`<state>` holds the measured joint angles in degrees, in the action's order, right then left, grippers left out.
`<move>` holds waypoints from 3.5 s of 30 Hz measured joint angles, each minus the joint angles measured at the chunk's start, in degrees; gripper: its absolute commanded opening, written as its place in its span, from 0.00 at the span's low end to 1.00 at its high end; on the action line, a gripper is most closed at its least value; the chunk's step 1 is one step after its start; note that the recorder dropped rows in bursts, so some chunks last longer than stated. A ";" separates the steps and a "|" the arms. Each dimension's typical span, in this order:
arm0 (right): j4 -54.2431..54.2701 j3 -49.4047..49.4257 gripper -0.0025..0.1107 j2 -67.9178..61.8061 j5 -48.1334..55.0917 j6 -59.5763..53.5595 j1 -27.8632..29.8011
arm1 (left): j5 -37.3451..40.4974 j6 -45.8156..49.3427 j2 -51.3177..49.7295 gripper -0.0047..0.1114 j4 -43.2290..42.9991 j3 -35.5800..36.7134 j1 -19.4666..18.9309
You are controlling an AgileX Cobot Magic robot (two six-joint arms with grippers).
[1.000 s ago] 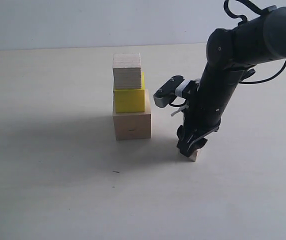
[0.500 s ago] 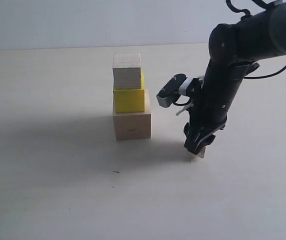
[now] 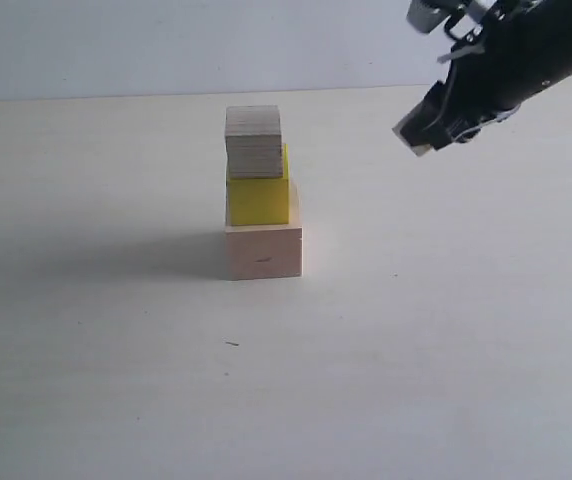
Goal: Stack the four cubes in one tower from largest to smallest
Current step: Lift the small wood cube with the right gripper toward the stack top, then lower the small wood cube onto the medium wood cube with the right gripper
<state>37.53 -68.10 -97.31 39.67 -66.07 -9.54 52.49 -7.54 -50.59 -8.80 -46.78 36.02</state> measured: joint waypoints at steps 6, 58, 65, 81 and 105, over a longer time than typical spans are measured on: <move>31.73 0.00 0.02 -2.03 10.61 -28.89 6.71 | 0.15 0.00 0.00 0.04 0.00 0.00 0.00; 48.36 -11.23 0.02 -12.41 29.78 -49.09 -0.53 | 2.98 0.00 0.00 0.04 1.29 0.09 0.00; 48.79 -11.23 0.02 -12.75 30.17 -51.04 -2.85 | 3.01 0.00 0.00 0.04 1.29 0.09 0.00; 50.66 -11.23 0.02 -16.45 29.96 -52.82 -2.85 | 3.34 0.00 0.00 0.04 1.29 0.09 0.00; 50.42 -11.23 0.02 -17.71 30.06 -53.67 -5.01 | 3.91 0.00 0.00 0.04 1.29 0.09 0.00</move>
<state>87.95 -79.32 -115.02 69.73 -119.74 -14.55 56.40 -7.54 -50.59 -7.50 -46.68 36.02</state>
